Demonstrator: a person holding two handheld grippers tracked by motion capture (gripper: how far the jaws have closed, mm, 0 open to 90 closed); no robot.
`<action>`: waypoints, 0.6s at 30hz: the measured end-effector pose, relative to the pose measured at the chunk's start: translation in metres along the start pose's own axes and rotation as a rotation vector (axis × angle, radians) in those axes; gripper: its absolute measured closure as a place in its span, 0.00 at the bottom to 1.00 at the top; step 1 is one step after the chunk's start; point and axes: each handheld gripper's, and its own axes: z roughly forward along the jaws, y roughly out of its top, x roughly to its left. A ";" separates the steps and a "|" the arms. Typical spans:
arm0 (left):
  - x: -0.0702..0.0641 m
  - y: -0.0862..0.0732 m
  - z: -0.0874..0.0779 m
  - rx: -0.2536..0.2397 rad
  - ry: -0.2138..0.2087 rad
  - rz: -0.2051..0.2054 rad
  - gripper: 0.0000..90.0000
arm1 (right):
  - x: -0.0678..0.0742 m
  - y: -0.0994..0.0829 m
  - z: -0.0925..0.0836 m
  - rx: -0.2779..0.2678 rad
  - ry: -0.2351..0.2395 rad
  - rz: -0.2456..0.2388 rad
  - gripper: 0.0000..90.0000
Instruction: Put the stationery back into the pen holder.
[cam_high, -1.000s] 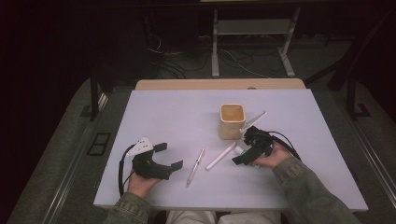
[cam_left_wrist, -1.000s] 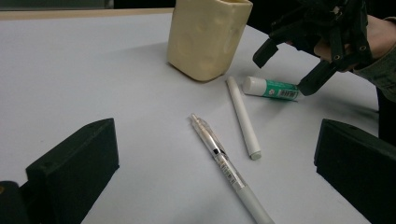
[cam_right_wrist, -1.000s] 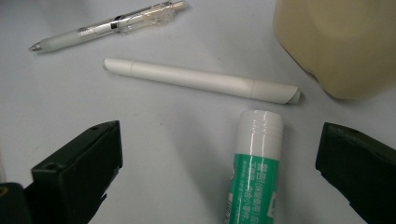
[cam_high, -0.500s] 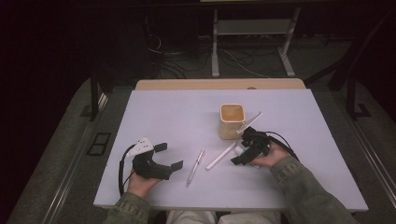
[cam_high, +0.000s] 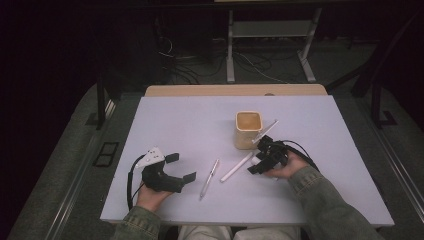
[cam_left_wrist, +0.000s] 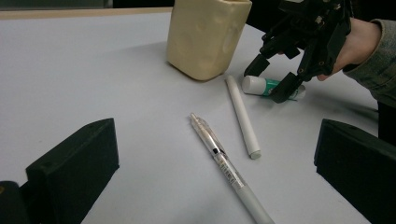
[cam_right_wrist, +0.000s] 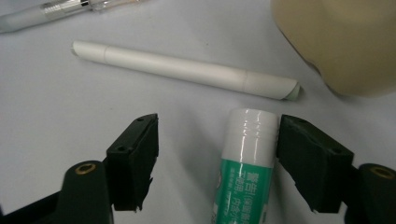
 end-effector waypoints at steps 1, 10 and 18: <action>0.000 0.000 0.000 0.000 0.000 0.000 0.00 | 0.000 0.000 0.000 -0.001 -0.008 -0.003 0.37; 0.000 0.000 0.000 0.002 -0.002 0.002 0.00 | 0.001 0.000 0.004 0.010 -0.056 -0.020 0.50; 0.000 0.000 0.000 0.002 -0.001 0.002 0.00 | 0.000 0.000 0.006 0.017 -0.084 -0.017 0.61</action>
